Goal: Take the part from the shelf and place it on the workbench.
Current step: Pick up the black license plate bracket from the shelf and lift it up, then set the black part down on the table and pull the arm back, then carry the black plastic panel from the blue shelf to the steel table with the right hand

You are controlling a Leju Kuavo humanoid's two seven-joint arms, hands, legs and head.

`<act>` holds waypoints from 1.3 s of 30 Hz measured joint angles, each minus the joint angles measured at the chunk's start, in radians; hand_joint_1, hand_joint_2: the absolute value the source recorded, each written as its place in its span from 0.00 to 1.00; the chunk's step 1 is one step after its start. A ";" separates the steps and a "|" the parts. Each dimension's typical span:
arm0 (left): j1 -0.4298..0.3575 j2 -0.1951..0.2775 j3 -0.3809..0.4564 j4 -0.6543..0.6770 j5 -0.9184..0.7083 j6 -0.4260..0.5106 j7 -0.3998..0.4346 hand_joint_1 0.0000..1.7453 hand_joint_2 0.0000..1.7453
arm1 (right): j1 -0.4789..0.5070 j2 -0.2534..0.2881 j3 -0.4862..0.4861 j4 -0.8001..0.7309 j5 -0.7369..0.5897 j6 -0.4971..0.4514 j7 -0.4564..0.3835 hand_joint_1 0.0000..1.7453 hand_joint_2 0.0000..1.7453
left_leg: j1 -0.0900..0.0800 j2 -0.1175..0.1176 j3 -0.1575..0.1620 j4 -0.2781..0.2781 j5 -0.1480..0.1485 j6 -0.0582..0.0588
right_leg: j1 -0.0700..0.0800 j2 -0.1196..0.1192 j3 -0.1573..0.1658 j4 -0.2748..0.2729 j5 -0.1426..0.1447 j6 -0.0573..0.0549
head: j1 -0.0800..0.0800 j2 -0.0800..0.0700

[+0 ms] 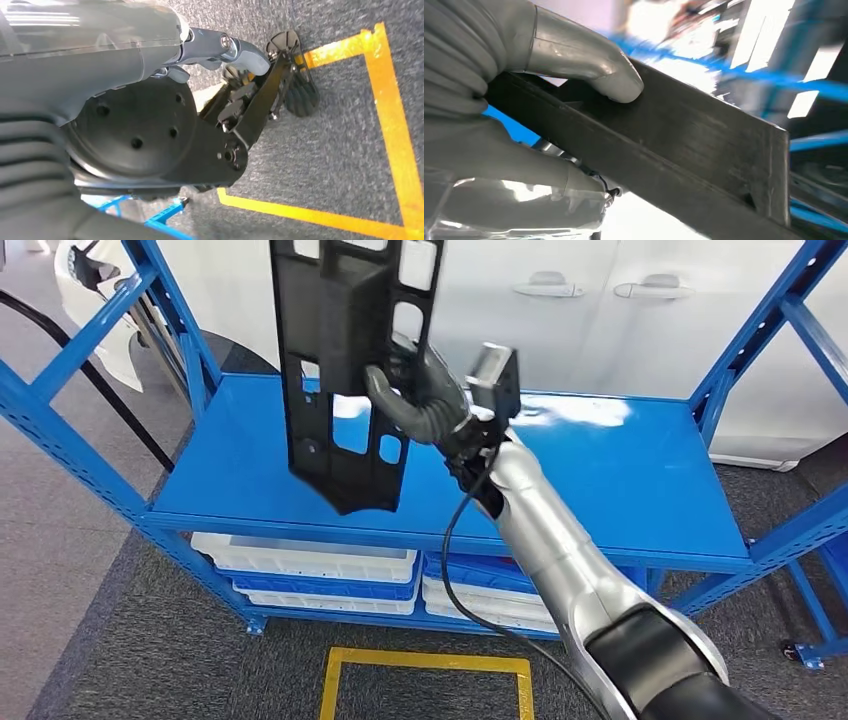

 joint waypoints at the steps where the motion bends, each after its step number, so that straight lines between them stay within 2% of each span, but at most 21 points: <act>1: 0.001 0.000 0.001 0.000 0.000 0.009 -0.007 0.00 1.00 | 0.053 -0.015 0.000 -0.056 -0.040 0.020 -0.003 1.00 1.00 | -0.001 -0.001 0.000 0.002 -0.003 -0.005 | 0.002 0.000 0.014 -0.031 0.006 -0.004 | 0.000 0.000; 4: 0.003 0.003 0.002 0.000 0.000 0.027 -0.028 0.00 1.00 | 0.184 -0.052 0.000 -0.186 -0.075 0.039 -0.020 1.00 1.00 | -0.003 0.001 0.000 0.001 -0.008 -0.019 | 0.001 0.006 0.016 -0.044 0.004 -0.019 | 0.000 0.000; 6: 0.003 0.006 0.003 0.000 0.000 0.031 -0.037 0.00 1.00 | 0.239 -0.069 0.000 -0.257 -0.074 0.040 -0.027 1.00 1.00 | -0.002 0.006 -0.011 0.032 -0.034 -0.029 | -0.004 0.007 0.018 -0.048 0.006 -0.029 | 0.000 0.000; 9: 0.001 0.009 0.005 0.000 0.000 0.033 -0.041 0.00 1.00 | 0.294 -0.082 0.000 -0.340 -0.069 0.041 -0.018 1.00 1.00 | 0.003 0.012 -0.090 0.214 -0.126 -0.041 | -0.005 0.007 0.020 -0.049 0.006 -0.036 | 0.000 0.000; 10: 0.001 0.010 0.007 0.000 0.000 0.032 -0.041 0.00 1.00 | 0.310 -0.085 0.000 -0.364 -0.068 0.042 -0.009 1.00 1.00 | 0.004 0.012 -0.116 0.270 -0.144 -0.043 | -0.004 0.007 0.020 -0.048 0.005 -0.037 | 0.000 0.000; 11: 0.001 0.010 0.008 0.000 0.000 0.029 -0.040 0.00 1.00 | 0.325 -0.087 0.000 -0.386 -0.066 0.044 0.001 1.00 1.00 | 0.004 0.012 -0.127 0.291 -0.143 -0.043 | -0.003 0.007 0.020 -0.047 0.005 -0.037 | 0.000 0.000; 12: 0.001 0.010 0.011 0.000 0.000 0.024 -0.037 0.00 1.00 | 0.338 -0.088 0.000 -0.406 -0.065 0.047 0.011 1.00 1.00 | 0.004 0.012 -0.118 0.269 -0.121 -0.040 | -0.002 0.007 0.020 -0.046 0.004 -0.037 | 0.000 0.000; 14: 0.000 0.010 0.014 0.000 0.000 0.014 -0.030 0.00 1.00 | 0.355 -0.089 0.000 -0.439 -0.065 0.054 0.024 1.00 1.00 | 0.002 0.012 -0.055 0.136 -0.054 -0.029 | 0.000 0.010 0.021 -0.044 0.003 -0.036 | 0.000 0.000; 16: -0.002 0.011 0.016 0.000 0.000 0.009 -0.023 0.00 1.00 | 0.366 -0.090 0.000 -0.463 -0.066 0.058 0.028 1.00 1.00 | -0.004 0.013 -0.003 0.027 -0.017 -0.018 | 0.003 0.011 0.021 -0.044 0.003 -0.029 | 0.000 0.000; 20: -0.003 0.010 0.019 0.000 0.000 0.019 0.002 0.00 1.00 | 0.387 -0.095 -0.002 -0.490 -0.068 0.060 0.029 1.00 1.00 | -0.007 0.013 0.010 -0.005 -0.005 0.001 | 0.001 0.010 0.020 -0.043 0.004 -0.005 | 0.000 0.000; 22: -0.002 0.010 0.021 0.000 0.000 0.039 0.025 0.00 1.00 | 0.397 -0.099 -0.004 -0.500 -0.073 0.064 0.027 1.00 1.00 | -0.003 0.015 0.012 -0.014 0.007 0.013 | 0.000 0.008 -0.001 0.012 -0.039 0.006 | 0.000 0.000; 24: -0.001 0.010 0.024 0.000 0.000 0.054 0.048 0.00 1.00 | 0.410 -0.104 -0.006 -0.505 -0.077 0.069 0.026 1.00 1.00 | -0.004 0.018 0.007 -0.014 0.013 0.020 | -0.001 0.007 -0.053 0.138 -0.115 0.011 | 0.000 0.000; 25: 0.000 0.010 0.025 0.000 0.000 0.059 0.059 0.00 1.00 | 0.418 -0.107 -0.006 -0.506 -0.077 0.072 0.027 1.00 1.00 | -0.005 0.018 0.002 -0.012 0.015 0.020 | -0.001 0.007 -0.077 0.196 -0.142 0.013 | 0.000 0.000; 26: 0.001 0.010 0.026 0.000 0.000 0.062 0.067 0.00 1.00 | 0.425 -0.110 -0.006 -0.506 -0.077 0.073 0.028 1.00 1.00 | -0.005 0.018 -0.002 -0.010 0.016 0.021 | -0.002 0.007 -0.087 0.227 -0.150 0.015 | 0.000 0.000; 27: 0.001 0.010 0.027 0.000 0.000 0.065 0.072 0.00 1.00 | 0.430 -0.112 -0.006 -0.506 -0.077 0.073 0.030 1.00 1.00 | -0.005 0.018 -0.007 -0.006 0.017 0.020 | -0.003 0.007 -0.080 0.221 -0.139 0.016 | 0.000 0.000; 28: 0.001 0.010 0.029 0.000 0.000 0.067 0.074 0.00 1.00 | 0.432 -0.114 -0.007 -0.506 -0.077 0.072 0.032 1.00 1.00 | -0.005 0.018 -0.012 -0.001 0.018 0.019 | -0.004 0.006 -0.052 0.175 -0.113 0.016 | 0.000 0.000; 31: 0.000 0.010 0.035 0.000 0.000 0.069 0.075 0.00 1.00 | 0.433 -0.115 -0.016 -0.513 -0.077 0.066 0.039 1.00 1.00 | -0.008 0.016 -0.028 0.018 0.018 0.009 | -0.005 0.007 0.044 -0.003 -0.044 0.007 | 0.000 0.000; 32: 0.000 0.010 0.036 0.000 0.000 0.069 0.075 0.00 1.00 | 0.433 -0.115 -0.018 -0.516 -0.077 0.064 0.040 1.00 1.00 | -0.010 0.015 -0.031 0.021 0.020 0.003 | -0.003 0.008 0.053 -0.025 -0.037 0.002 | 0.000 0.000; 35: 0.001 0.011 0.041 -0.001 0.000 0.070 0.075 0.00 1.00 | 0.434 -0.116 -0.021 -0.519 -0.077 0.061 0.043 1.00 1.00 | -0.009 0.013 -0.037 0.021 0.026 -0.017 | -0.002 0.008 0.043 -0.030 -0.021 -0.019 | 0.000 0.000; 37: 0.001 0.012 0.042 -0.001 0.000 0.071 0.075 0.00 1.00 | 0.433 -0.116 -0.021 -0.521 -0.077 0.062 0.043 1.00 1.00 | -0.006 0.014 -0.056 0.062 -0.016 -0.029 | -0.005 0.004 0.031 -0.035 -0.005 -0.033 | 0.000 0.000; 39: 0.001 0.012 0.042 -0.001 0.000 0.071 0.075 0.00 1.00 | 0.433 -0.116 -0.021 -0.522 -0.077 0.062 0.043 1.00 1.00 | -0.002 0.014 -0.099 0.180 -0.106 -0.039 | -0.006 0.002 0.011 -0.037 0.012 -0.039 | 0.000 0.000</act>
